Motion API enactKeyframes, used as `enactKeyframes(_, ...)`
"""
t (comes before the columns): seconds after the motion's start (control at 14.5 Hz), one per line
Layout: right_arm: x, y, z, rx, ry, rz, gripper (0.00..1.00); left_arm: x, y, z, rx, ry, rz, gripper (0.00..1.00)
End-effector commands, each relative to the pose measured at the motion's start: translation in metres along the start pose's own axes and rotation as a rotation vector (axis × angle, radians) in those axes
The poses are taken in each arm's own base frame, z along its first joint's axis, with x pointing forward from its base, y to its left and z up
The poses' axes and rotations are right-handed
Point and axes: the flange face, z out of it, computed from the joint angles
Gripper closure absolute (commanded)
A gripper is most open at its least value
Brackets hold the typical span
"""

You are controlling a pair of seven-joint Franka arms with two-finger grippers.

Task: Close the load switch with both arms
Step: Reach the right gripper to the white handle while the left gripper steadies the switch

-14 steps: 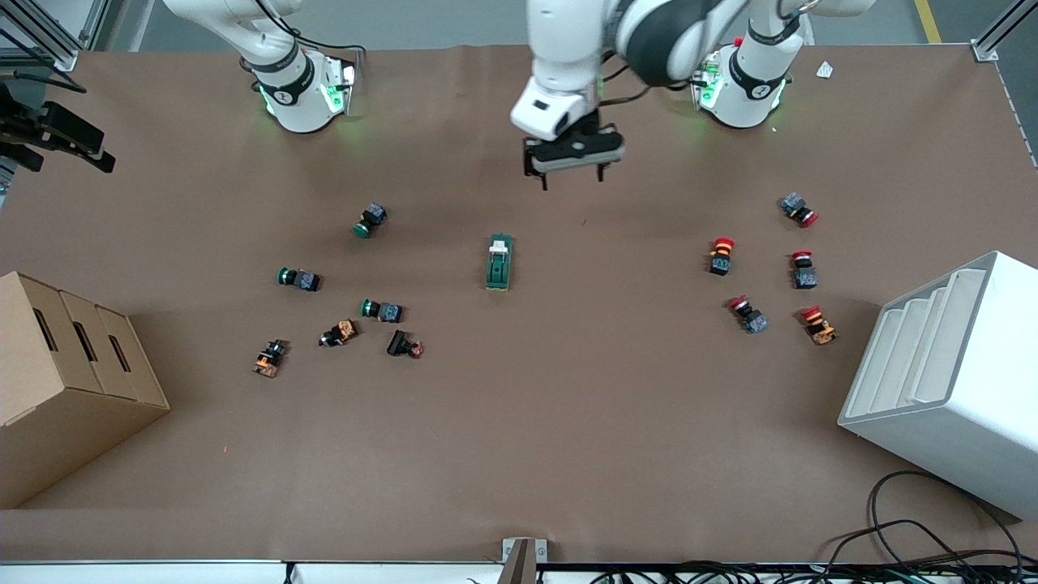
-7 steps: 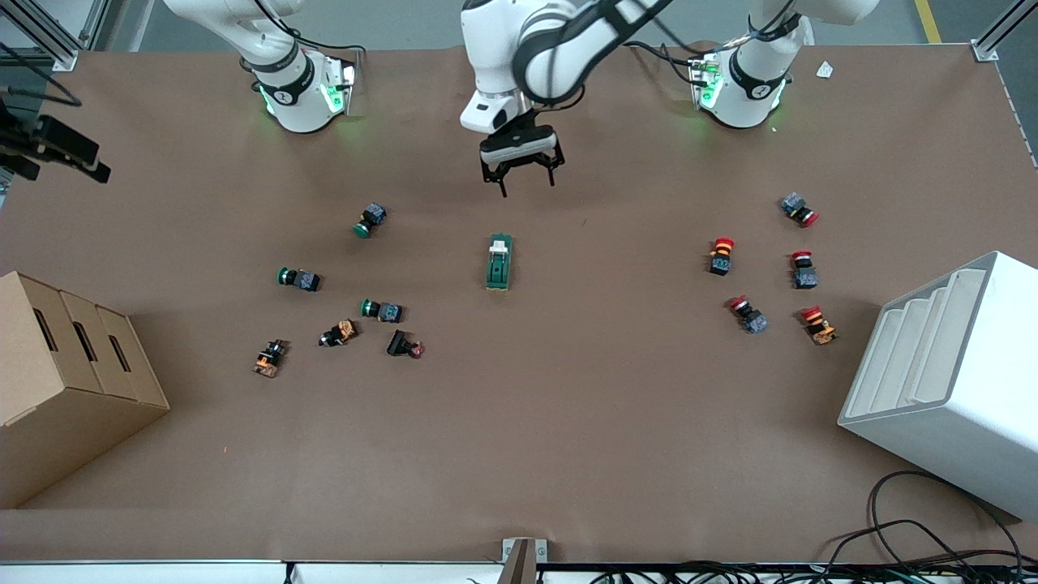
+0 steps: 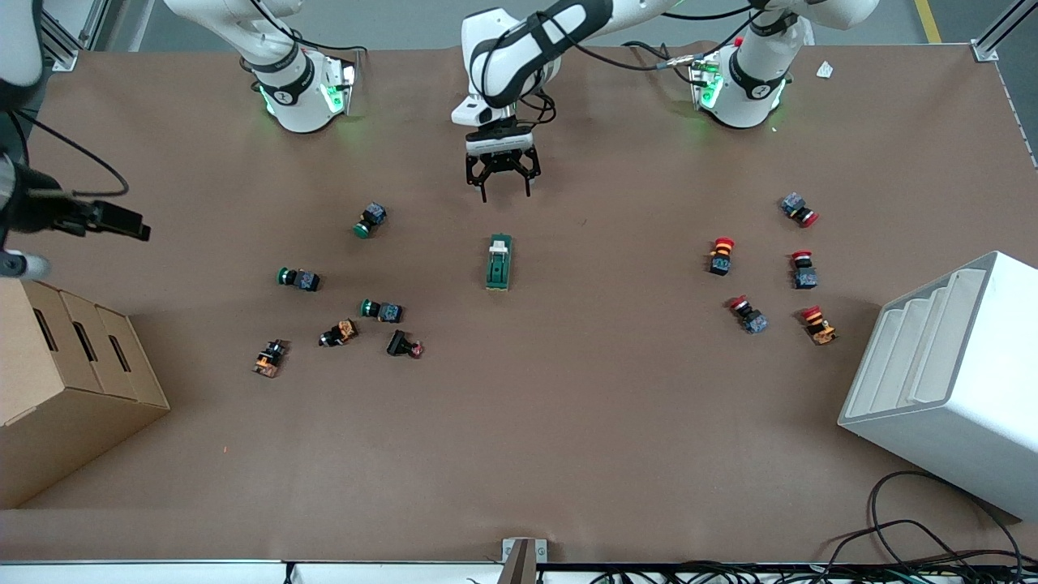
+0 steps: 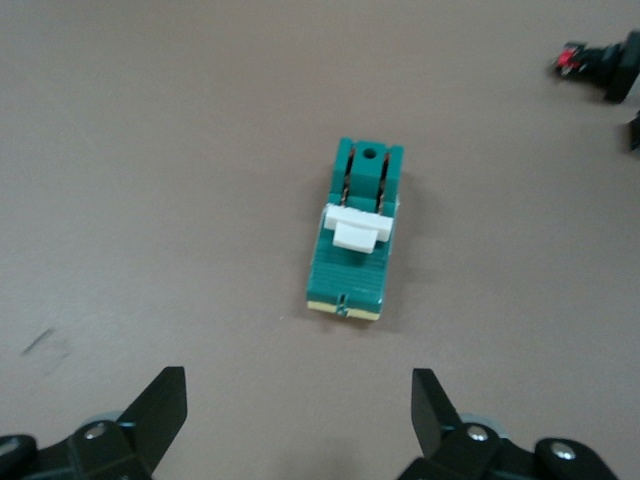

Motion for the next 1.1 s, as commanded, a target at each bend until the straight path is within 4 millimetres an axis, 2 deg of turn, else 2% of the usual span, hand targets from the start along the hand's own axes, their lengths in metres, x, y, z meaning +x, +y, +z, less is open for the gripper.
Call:
enactKeyframes(0.0,0.014,-0.026,0.016,0.003,0.007,0.058,0.0,-0.012,0.003,0.017,-0.043,0.106,-0.007,0.01)
enactKeyframes(0.14,0.019,-0.056,0.029,-0.001,-0.003,0.095,0.0,-0.022,0.0,0.029,-0.051,0.168,0.035,0.01)
enactKeyframes(0.28,0.026,-0.09,0.049,0.031,-0.025,0.174,0.0,-0.022,-0.003,0.041,-0.068,0.205,0.063,0.02)
enactKeyframes(0.41,0.026,-0.141,0.06,0.061,-0.014,0.261,0.0,-0.026,-0.003,0.049,-0.084,0.221,0.077,0.02)
enactKeyframes(0.55,0.026,-0.194,0.081,0.081,-0.011,0.342,0.0,-0.028,-0.005,0.057,-0.096,0.249,0.088,0.02)
enactKeyframes(0.76,0.022,-0.255,0.111,0.113,-0.022,0.413,0.0,-0.035,-0.009,0.074,-0.12,0.306,0.087,0.02)
enactKeyframes(1.03,0.009,-0.333,0.173,0.111,0.001,0.448,0.0,-0.047,-0.012,0.079,-0.135,0.343,0.103,0.02)
